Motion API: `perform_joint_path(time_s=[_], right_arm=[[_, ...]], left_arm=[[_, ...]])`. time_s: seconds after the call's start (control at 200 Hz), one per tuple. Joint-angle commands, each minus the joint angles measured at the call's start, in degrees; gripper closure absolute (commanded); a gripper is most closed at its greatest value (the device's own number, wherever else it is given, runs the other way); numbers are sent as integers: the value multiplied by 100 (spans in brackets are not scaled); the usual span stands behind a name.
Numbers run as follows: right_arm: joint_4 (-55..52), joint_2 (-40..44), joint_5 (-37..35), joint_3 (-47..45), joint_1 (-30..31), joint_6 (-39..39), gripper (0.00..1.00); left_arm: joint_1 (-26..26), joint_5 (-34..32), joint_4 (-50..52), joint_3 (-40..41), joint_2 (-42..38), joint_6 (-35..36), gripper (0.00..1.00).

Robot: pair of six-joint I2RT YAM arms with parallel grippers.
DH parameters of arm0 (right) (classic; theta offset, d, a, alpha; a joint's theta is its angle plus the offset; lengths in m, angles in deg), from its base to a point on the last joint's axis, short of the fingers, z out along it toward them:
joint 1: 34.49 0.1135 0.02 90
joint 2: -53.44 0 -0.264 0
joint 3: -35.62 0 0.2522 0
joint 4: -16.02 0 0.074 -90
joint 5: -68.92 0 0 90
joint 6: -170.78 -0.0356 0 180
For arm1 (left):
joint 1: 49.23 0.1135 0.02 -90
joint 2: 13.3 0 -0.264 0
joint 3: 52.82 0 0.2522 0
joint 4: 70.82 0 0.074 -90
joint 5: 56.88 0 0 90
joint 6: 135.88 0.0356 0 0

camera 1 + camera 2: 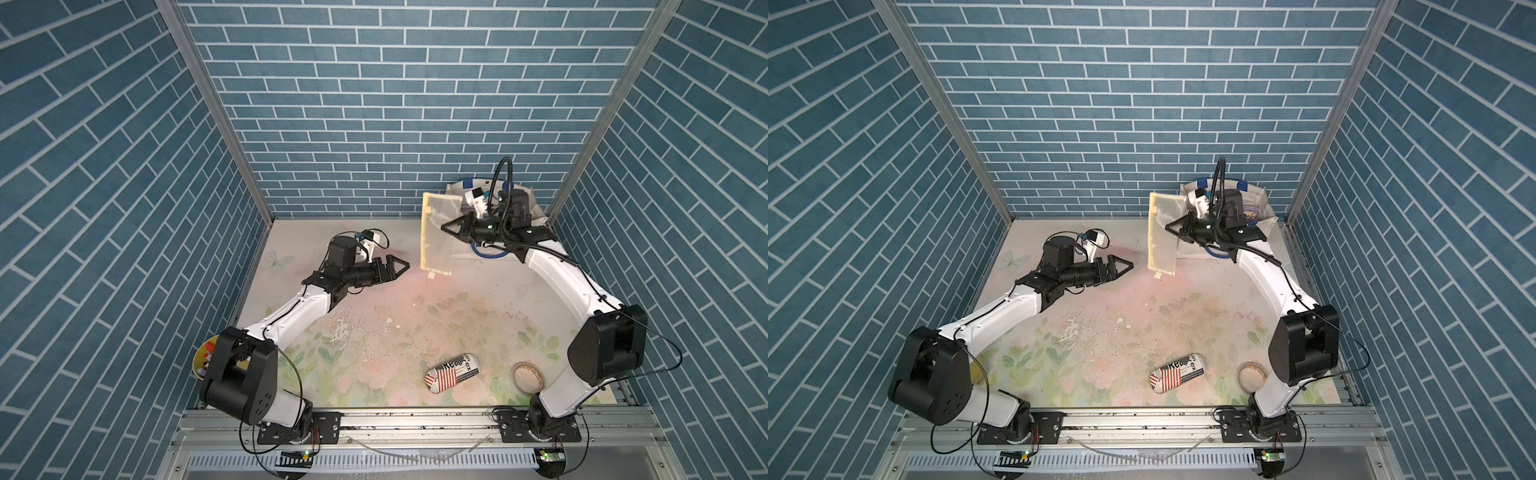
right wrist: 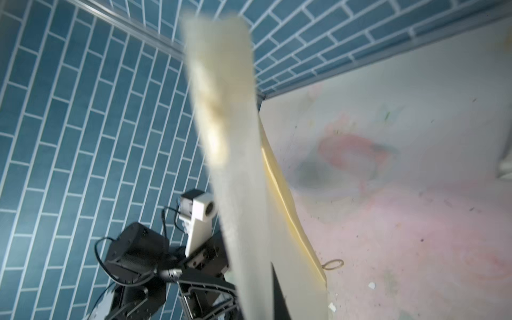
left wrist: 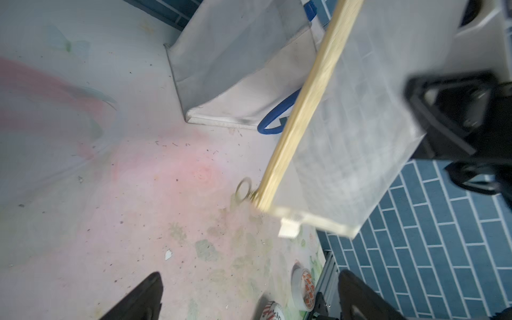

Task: Put the pencil pouch into the canvas bag
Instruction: Place the pencil pouch in the canvas bag.

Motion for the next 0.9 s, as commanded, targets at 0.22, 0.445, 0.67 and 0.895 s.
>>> perform_joint_path(time_s=[0.22, 0.445, 0.67, 0.895], right_arm=[[206, -212, -3222, 1437, -99, -1438, 100], [-59, -596, -4909, 2034, -224, -2093, 100], [424, -1041, -5356, 2104, -419, -2575, 100], [506, -1437, -5271, 2135, -621, -2794, 100]], left_arm=[[-1, -660, 1420, -276, -395, 1111, 1], [-13, -644, 1197, 96, -648, 831, 1], [-10, -594, 1012, 336, -830, 624, 1], [-11, -609, 1076, 304, -920, 621, 1]])
